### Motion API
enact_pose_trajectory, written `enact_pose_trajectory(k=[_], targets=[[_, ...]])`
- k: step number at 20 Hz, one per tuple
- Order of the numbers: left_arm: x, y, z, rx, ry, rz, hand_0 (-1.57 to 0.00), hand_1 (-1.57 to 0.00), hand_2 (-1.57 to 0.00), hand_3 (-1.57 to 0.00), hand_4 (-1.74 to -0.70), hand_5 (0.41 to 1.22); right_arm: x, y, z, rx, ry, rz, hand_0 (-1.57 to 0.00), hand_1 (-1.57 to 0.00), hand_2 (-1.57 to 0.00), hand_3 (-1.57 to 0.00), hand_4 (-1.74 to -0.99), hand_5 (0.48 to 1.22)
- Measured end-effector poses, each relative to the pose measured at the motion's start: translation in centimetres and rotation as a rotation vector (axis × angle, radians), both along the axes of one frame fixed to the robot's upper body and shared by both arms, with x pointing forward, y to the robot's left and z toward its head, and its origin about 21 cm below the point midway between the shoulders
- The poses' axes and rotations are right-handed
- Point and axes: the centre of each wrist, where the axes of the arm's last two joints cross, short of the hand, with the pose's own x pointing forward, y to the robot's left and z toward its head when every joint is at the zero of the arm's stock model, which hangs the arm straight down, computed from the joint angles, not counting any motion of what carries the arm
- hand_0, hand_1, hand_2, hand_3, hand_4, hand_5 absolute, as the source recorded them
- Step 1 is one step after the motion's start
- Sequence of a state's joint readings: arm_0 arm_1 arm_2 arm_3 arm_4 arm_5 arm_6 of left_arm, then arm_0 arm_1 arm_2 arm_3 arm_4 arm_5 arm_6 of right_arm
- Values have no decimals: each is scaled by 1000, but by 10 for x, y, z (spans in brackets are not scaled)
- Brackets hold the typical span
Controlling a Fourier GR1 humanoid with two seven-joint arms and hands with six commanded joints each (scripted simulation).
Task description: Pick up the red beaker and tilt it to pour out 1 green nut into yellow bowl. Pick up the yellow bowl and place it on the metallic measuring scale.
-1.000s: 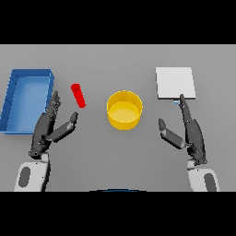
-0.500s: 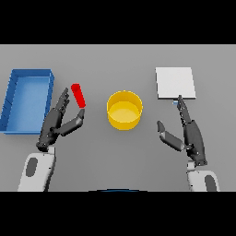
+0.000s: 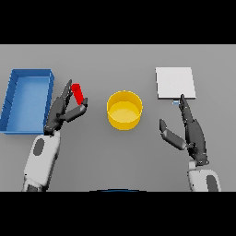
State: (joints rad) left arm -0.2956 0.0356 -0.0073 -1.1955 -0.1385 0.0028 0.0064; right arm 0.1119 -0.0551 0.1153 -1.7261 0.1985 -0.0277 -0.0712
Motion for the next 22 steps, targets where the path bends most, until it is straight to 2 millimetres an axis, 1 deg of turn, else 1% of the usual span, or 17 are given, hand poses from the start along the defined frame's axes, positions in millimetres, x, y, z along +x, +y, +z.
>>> enact_pose_trajectory(k=[1,2,3,4,8,9,11,12,13,14,15,16,17,18,19,21,22], targets=[[5,5,1,-1,-7,5,1,1,1,1,-1330,714,-1,-3,2,-5,-12,-5,1,1,1,1,-1338,688],[10,2,2,-3,-7,3,1,1,1,1,-1323,712,-2,0,2,3,-14,3,1,1,1,1,-1338,688],[14,-6,4,3,-22,-4,1,1,1,1,-1321,713,-2,0,2,12,-7,13,1,1,1,1,-1336,688],[18,-7,3,7,-16,-9,1,1,1,1,-1319,711,-3,3,0,19,0,16,1,1,1,1,-1333,687],[33,-10,6,17,-2,-16,1,1,1,1,-1313,706,2,1,-2,11,-6,5,1,1,1,1,-1324,683],[38,-9,9,22,-6,-17,1,1,1,1,-1318,708,0,-1,-3,12,-4,10,1,1,1,1,-1320,683],[41,-11,3,17,5,-24,1,1,1,1,-1332,715,1,2,1,13,-5,11,1,1,1,1,-1311,682],[41,-8,1,10,-9,-33,1,1,1,1,-1343,725,0,3,-1,6,-5,7,1,1,1,1,-1305,681],[42,-11,0,7,-25,-39,1,1,1,1,-1363,735,-1,-3,-1,5,-4,0,1,1,1,1,-1298,682],[44,-11,-2,-6,-29,-37,1,1,-30,-3,-1389,752,0,0,0,9,-2,6,1,1,1,1,-1295,683],[43,-17,-2,-19,-46,-35,-81,-84,-122,-75,-1416,770,1,0,1,3,-11,6,1,1,1,1,-1291,684],[47,-20,1,-28,-42,-20,-253,-276,-307,-220,-1444,795,0,0,0,0,-10,3,1,1,1,1,-1289,684],[49,-18,0,-41,-24,0,-458,-483,-501,-490,-1443,881,2,0,0,-2,-7,-1,1,1,1,1,-1286,685],[46,-21,-3,-54,-31,11,-681,-701,-715,-706,-1441,949,-3,-2,-1,-5,-14,0,1,1,1,1,-1285,683],[47,-26,-4,-33,-28,27,-859,-875,-886,-879,-1439,1003,-2,-3,1,-4,-13,5,1,1,1,1,-1283,683],[49,-30,-5,14,-53,34,-1115,-1125,-1133,-1128,-1443,1082,-1,-5,2,-3,-11,8,1,1,1,1,-1290,684],[49,-31,-3,17,-63,32,-1206,-1214,-1220,-1217,-1445,1109,-1,0,-1,2,1,7,1,1,1,1,-1291,684]])
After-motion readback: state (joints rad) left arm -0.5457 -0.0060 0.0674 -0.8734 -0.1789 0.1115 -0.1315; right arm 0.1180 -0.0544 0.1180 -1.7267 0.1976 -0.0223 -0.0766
